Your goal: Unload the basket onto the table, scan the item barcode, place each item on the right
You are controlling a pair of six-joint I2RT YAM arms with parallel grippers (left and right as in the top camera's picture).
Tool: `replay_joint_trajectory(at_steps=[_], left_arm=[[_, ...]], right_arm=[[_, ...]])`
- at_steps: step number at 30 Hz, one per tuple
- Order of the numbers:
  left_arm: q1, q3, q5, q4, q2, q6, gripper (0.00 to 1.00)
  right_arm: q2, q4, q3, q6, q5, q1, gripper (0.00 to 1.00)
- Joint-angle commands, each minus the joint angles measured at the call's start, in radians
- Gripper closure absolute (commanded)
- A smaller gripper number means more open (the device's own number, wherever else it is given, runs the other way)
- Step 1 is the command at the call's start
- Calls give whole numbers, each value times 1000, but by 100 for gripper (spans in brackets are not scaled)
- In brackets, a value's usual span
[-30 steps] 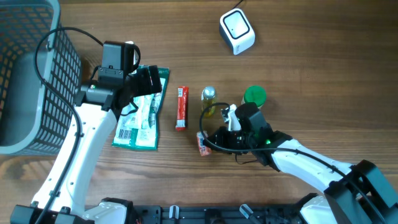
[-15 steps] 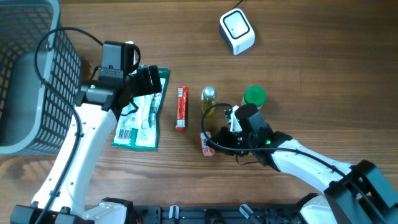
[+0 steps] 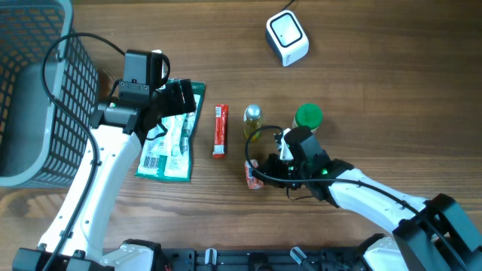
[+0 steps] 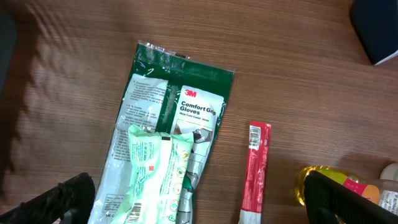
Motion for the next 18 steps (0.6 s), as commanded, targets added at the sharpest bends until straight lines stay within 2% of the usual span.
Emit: replay_joint_trajectory(at_steps=[1,5,18], left_arm=[[7,3,8,2,2,2,0],[7,3,8,2,2,2,0],[7,3,8,2,2,2,0]], right_arm=[[7,-8,-4,4,82,2,95],[7,-5,-4,0,85,1,86],[7,-6,-1,-29,85,-1,75]])
